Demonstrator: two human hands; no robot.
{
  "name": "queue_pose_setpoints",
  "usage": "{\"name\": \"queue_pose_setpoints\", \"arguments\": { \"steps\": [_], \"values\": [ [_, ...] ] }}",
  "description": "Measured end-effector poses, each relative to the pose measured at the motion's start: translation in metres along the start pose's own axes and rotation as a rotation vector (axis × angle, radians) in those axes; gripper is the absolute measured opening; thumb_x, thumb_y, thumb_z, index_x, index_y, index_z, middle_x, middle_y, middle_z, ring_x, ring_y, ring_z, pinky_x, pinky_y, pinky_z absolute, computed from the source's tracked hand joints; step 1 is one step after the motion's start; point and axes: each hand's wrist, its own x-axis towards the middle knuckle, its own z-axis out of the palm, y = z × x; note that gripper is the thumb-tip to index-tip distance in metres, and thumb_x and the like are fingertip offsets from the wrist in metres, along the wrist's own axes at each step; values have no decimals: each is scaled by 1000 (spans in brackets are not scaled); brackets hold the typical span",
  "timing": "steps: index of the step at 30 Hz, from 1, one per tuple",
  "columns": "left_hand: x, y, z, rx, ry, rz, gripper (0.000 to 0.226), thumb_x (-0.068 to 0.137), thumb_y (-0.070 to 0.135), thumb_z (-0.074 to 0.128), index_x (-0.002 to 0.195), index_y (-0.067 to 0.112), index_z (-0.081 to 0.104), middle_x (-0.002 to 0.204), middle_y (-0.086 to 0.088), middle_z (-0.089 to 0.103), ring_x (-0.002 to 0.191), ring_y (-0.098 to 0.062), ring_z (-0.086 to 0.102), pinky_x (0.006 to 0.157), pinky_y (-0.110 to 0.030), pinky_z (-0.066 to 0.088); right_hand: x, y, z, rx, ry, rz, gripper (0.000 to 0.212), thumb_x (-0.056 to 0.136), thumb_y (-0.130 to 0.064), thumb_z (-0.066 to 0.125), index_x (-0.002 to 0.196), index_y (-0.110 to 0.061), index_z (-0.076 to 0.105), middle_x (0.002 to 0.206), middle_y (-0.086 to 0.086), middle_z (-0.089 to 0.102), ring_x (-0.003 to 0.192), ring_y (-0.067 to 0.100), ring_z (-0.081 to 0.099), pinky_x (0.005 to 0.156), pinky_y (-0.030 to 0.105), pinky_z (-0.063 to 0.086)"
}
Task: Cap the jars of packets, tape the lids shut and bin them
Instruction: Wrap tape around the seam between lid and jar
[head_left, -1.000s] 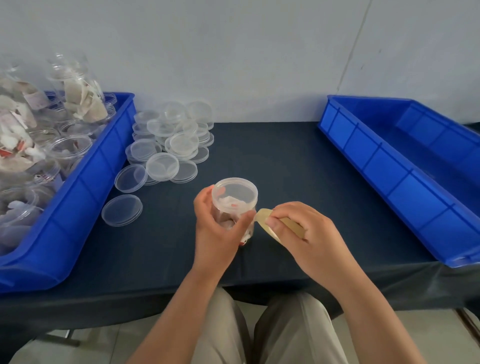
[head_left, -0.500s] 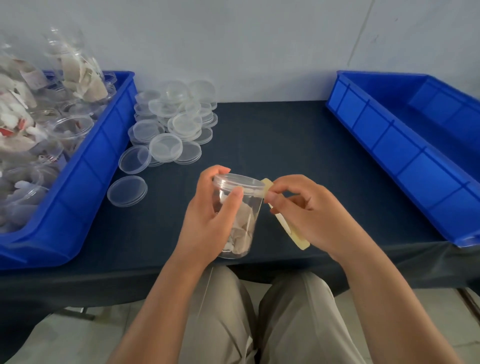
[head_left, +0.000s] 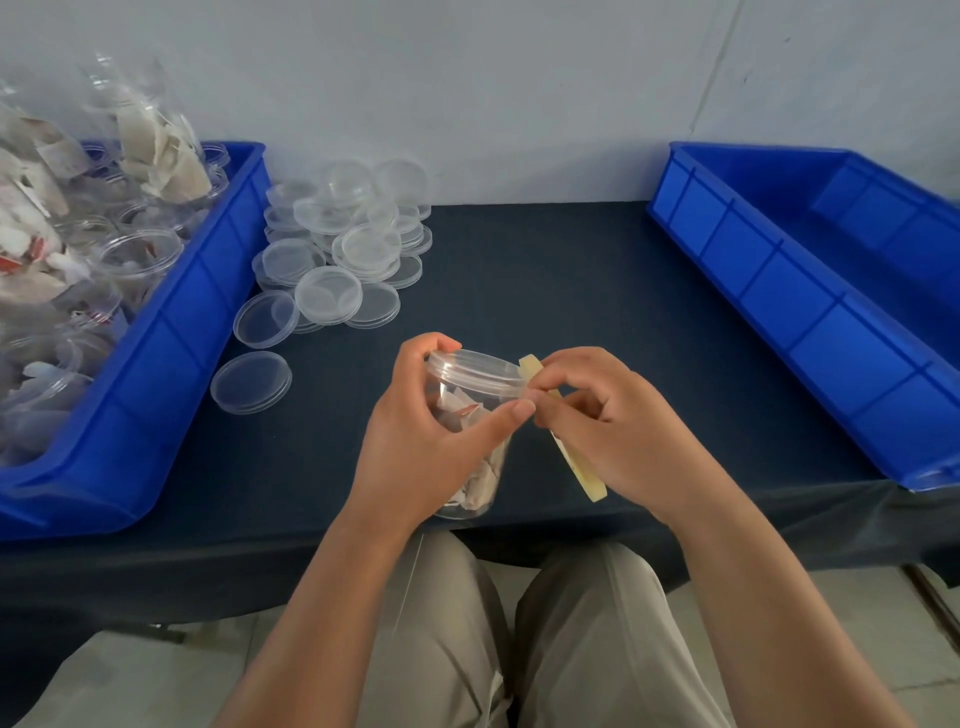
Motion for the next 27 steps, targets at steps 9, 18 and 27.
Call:
{"name": "queue_pose_setpoints", "arguments": {
  "steps": [9,18,27],
  "values": [
    [-1,0,-2,-68,-2,-24,50,81,69,73,120,58,43,115,35,64,99,4,71,74,-12,57,1,-3,4,-19,1,30,19,90,-69,59,100,-55,68,120,-42,49,100,-9,65,73,8,53],
    [1,2,-15,-130,6,-104,45,80,69,73,117,57,50,109,30,68,92,-1,73,74,-13,58,-14,-5,8,27,-123,86,39,96,-49,72,124,-60,47,126,-31,48,94,-3,64,71,13,51],
    [-4,6,-36,-58,-158,-140,50,72,77,68,115,62,49,116,36,62,102,10,67,80,-24,58,-21,-10,-8,-167,-316,117,19,104,-59,53,119,-60,42,113,-21,62,97,-1,63,80,27,55]
  ]
}}
